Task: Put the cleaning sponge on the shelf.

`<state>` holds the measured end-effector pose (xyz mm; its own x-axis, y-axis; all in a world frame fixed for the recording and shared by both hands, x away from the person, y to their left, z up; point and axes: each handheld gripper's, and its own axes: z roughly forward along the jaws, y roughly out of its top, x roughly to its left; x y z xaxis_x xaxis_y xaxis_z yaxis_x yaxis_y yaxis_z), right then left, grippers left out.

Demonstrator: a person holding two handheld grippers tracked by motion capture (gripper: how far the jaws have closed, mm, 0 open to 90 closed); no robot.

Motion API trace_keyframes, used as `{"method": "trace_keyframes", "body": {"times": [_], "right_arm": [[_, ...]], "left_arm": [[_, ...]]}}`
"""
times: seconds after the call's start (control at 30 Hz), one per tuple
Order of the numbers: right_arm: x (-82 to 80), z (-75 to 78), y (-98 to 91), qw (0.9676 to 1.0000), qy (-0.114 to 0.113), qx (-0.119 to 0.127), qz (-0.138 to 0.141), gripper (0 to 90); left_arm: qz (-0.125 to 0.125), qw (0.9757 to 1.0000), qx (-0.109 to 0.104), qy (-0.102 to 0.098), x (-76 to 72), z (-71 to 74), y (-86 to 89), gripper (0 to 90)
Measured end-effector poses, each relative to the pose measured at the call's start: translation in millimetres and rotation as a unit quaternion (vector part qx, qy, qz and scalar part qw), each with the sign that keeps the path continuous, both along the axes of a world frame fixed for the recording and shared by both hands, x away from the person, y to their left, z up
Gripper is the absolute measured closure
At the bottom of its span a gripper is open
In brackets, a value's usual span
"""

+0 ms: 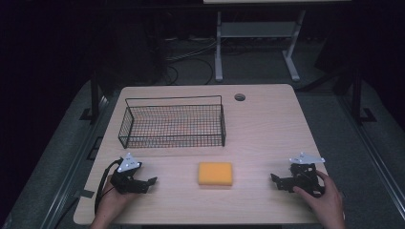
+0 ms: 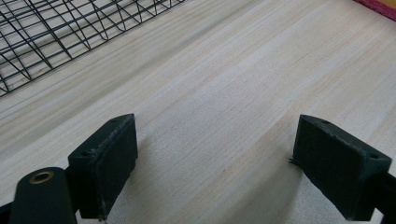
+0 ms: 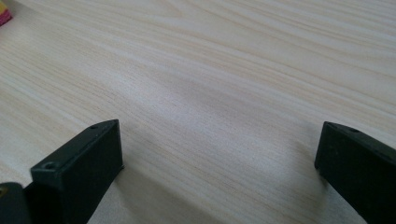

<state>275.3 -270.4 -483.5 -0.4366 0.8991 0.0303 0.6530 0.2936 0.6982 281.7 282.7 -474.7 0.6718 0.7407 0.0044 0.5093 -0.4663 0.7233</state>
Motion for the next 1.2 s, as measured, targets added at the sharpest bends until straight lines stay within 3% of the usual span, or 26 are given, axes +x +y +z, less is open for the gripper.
{"method": "trace_keyframes", "body": {"times": [0.17, 0.6, 1.2], "right_arm": [[0.0, 0.0, 0.0, 1.0, 0.0, 0.0, 0.0, 0.1], [0.6, -0.1, 0.9, 1.0, -0.001, 0.0, -0.001, 0.1], [0.8, -0.1, 1.2, 1.0, -0.001, -0.001, -0.001, 0.1]], "left_arm": [[0.0, 0.9999, -0.011, 0.005, 1.0, 0.3, 2.2, 13.2], [-0.005, 1.0, -0.002, 0.003, 1.0, 1.4, -1.1, 14.1], [-0.043, 0.9991, 0.0, -0.002, 8.9, 14.1, -26.7, 14.3]]}}
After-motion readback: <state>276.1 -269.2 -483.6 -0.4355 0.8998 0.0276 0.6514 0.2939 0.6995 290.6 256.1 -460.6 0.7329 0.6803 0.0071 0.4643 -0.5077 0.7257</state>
